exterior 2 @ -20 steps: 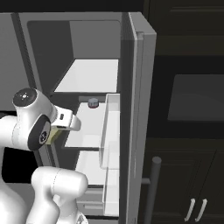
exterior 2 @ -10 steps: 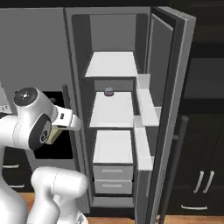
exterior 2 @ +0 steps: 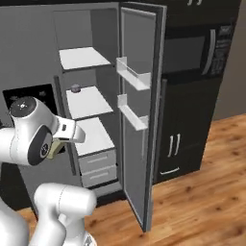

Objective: Retrieve the butter from the fridge and place it on a plate on the dining table. Then retrieve the butter knife by the fridge and place it near the plate.

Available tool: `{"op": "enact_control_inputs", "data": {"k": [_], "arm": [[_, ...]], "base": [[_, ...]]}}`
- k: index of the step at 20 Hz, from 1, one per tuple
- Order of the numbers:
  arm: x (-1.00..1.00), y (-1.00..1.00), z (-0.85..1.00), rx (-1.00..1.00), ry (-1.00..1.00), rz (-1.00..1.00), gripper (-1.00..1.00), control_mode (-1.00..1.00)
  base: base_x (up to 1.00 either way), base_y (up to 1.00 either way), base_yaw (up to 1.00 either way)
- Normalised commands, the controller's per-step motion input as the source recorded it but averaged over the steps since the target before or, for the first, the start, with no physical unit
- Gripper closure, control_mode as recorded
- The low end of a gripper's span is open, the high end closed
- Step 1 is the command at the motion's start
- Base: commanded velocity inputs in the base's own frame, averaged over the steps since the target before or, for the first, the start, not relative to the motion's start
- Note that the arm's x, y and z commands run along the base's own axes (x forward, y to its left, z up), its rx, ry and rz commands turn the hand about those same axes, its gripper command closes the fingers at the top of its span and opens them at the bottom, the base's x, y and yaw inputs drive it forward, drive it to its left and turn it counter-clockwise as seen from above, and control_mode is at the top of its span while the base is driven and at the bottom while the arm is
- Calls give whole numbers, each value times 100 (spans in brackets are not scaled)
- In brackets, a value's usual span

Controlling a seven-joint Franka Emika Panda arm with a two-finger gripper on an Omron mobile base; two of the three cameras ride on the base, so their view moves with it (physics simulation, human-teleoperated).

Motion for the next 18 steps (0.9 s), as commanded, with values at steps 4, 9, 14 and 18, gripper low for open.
{"op": "enact_control_inputs", "data": {"k": [4,9,14,18], "arm": [[0,0,0,0,0,0,100,100],[0,0,0,0,0,0,100,100],[0,0,0,0,0,0,100,100],[0,0,0,0,0,0,100,100]], "base": [[-35,0,-86],[-44,0,-81],[-50,-9,-75],[-48,-14,-74]]}}
